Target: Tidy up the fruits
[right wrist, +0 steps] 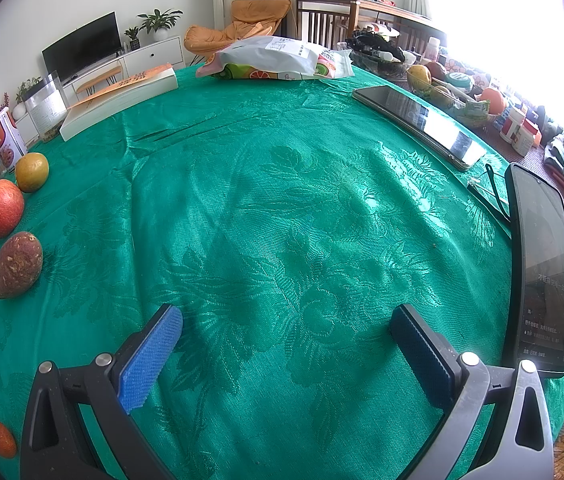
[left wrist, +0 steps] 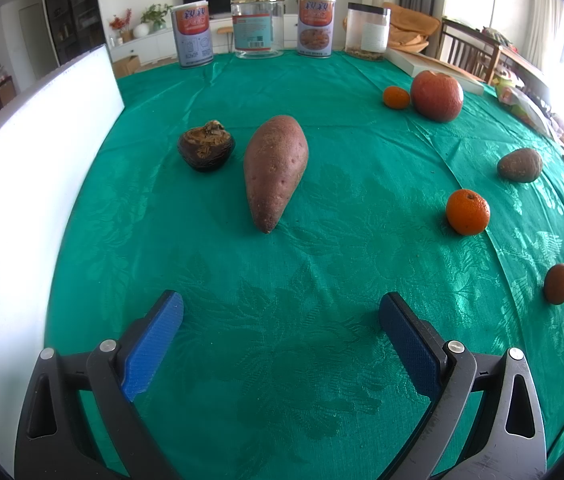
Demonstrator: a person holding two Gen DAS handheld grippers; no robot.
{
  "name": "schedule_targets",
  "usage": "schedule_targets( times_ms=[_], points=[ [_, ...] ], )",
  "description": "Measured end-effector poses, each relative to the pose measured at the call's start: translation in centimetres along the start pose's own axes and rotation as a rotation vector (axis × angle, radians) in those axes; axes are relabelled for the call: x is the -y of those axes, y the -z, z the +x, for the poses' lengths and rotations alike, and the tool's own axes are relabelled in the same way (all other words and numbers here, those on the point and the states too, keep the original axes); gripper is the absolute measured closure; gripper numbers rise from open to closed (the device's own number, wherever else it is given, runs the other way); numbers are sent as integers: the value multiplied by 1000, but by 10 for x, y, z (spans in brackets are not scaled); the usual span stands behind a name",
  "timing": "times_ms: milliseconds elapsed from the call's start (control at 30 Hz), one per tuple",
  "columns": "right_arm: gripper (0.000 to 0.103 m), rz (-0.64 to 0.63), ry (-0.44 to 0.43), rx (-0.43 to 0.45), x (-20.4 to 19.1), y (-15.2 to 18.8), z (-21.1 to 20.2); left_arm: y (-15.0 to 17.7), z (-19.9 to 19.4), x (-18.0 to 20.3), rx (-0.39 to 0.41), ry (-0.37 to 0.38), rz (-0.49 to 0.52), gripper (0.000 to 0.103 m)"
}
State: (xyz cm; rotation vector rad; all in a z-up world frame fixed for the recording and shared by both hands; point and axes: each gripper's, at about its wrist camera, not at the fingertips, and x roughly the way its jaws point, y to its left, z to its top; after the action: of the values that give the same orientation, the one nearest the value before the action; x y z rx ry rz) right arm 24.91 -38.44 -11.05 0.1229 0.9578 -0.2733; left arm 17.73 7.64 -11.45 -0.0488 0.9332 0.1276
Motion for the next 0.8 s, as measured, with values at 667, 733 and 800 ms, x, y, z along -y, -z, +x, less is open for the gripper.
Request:
schedule_targets(
  times_ms=[667,733,800],
  points=[
    [0,0,0,0,0,0,0,-32,-41,-21,123,130,-91,6],
    [0,0,0,0,0,0,0,-56,-32,0,79,64,24,6],
    [0,0,0,0,0,0,0,-73,-16,15,52,-9,115,6]
  ],
)
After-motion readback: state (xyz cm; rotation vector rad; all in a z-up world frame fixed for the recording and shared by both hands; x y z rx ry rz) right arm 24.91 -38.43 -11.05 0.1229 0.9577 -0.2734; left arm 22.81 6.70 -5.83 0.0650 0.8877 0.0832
